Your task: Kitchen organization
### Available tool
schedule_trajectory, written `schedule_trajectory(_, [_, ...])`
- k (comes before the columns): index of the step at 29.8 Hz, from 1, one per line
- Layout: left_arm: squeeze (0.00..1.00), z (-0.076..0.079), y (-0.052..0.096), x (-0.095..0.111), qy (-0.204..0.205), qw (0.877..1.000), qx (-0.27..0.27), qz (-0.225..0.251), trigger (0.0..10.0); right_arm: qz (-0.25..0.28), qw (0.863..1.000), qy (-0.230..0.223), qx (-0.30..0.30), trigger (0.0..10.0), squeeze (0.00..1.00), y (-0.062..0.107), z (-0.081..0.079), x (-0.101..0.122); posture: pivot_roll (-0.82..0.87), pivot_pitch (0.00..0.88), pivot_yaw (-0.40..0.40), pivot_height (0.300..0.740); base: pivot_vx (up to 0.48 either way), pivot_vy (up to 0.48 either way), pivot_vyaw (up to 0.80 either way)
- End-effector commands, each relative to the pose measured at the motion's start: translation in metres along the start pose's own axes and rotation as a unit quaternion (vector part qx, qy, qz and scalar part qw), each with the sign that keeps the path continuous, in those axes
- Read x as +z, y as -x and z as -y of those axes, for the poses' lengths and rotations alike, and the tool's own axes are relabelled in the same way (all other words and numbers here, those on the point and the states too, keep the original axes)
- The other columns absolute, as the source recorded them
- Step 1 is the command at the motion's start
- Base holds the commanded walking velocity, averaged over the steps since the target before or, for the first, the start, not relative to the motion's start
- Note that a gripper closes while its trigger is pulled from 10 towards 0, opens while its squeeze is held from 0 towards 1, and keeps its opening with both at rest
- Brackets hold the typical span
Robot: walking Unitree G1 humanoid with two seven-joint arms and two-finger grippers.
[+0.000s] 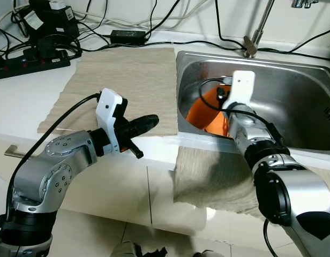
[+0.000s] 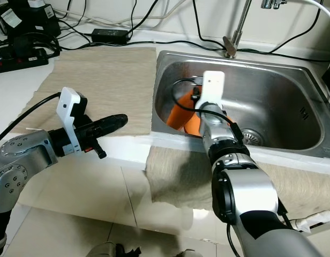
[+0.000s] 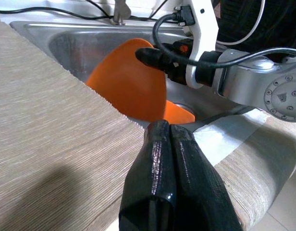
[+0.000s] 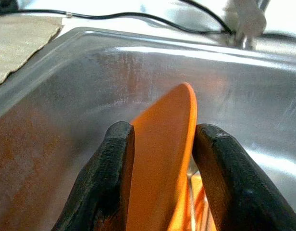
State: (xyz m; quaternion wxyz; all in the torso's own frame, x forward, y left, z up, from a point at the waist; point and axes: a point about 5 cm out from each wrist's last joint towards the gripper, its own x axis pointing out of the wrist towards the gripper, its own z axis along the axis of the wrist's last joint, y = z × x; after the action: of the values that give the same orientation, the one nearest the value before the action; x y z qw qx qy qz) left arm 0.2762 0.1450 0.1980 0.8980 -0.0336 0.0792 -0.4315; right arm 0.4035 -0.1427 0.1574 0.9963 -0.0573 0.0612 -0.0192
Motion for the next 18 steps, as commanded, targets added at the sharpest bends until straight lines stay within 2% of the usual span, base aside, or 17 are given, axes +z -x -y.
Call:
schedule_trajectory(1, [0.00,0.000,-0.001,0.000,-0.009,1.000,0.000,-0.005,10.0,0.026,0.999,0.020,0.002,10.0,0.00,-0.002,-0.003,0.013,0.12,0.045,0.009,0.740,0.000,0.000,0.00])
schedule_trajectory(5, [0.00,0.000,-0.001,0.000,-0.010,1.000,0.000,-0.005,10.0,0.012,1.000,0.024,0.009,10.0,0.00,0.001,-0.009,0.001,0.12,0.049,0.009,0.740,0.000,0.000,0.00])
schedule_trajectory(11, [0.00,0.000,-0.001,0.000,-0.011,1.000,0.000,-0.006,10.0,0.019,1.000,0.017,0.006,10.0,0.00,0.002,-0.012,0.001,0.12,0.050,0.010,0.740,0.000,0.000,0.00])
schedule_trajectory(12, [0.00,0.000,-0.001,0.000,-0.011,1.000,0.000,-0.006,10.0,0.022,1.000,0.011,0.001,10.0,0.17,0.002,-0.012,0.002,0.12,0.050,0.010,0.740,0.000,0.000,0.00])
schedule_trajectory(13, [0.00,0.000,-0.001,0.000,-0.011,1.000,0.000,-0.006,10.0,0.022,1.000,0.011,0.001,10.0,0.17,0.002,-0.012,0.002,0.12,0.050,0.010,0.740,0.000,0.000,0.00])
schedule_trajectory(14, [0.00,0.000,-0.001,0.000,-0.012,1.000,0.000,-0.006,10.0,0.011,1.000,-0.021,-0.020,10.0,1.00,0.003,-0.007,-0.002,0.12,0.049,0.010,0.740,0.000,0.000,0.00])
schedule_trajectory(15, [0.00,0.000,-0.001,-0.001,-0.012,1.000,0.000,-0.007,10.0,-0.004,0.998,-0.050,-0.038,10.0,1.00,0.003,-0.003,-0.008,0.12,0.048,0.011,0.740,0.000,0.000,0.00])
schedule_trajectory(16, [0.00,0.000,-0.001,-0.001,-0.012,1.000,0.000,-0.007,10.0,-0.004,0.998,-0.050,-0.038,10.0,1.00,0.003,-0.003,-0.008,0.12,0.048,0.011,0.740,0.000,0.000,0.00])
schedule_trajectory(17, [0.00,0.000,-0.001,-0.001,-0.013,1.000,-0.001,-0.007,10.0,-0.057,0.989,-0.111,-0.077,10.0,1.00,0.007,0.007,-0.030,0.12,0.046,0.013,0.740,0.000,0.000,0.00])
schedule_trajectory(18, [0.00,0.000,-0.001,-0.001,-0.013,1.000,-0.001,-0.007,10.0,-0.057,0.989,-0.111,-0.077,10.0,1.00,0.007,0.007,-0.030,0.12,0.046,0.013,0.740,0.000,0.000,0.00])
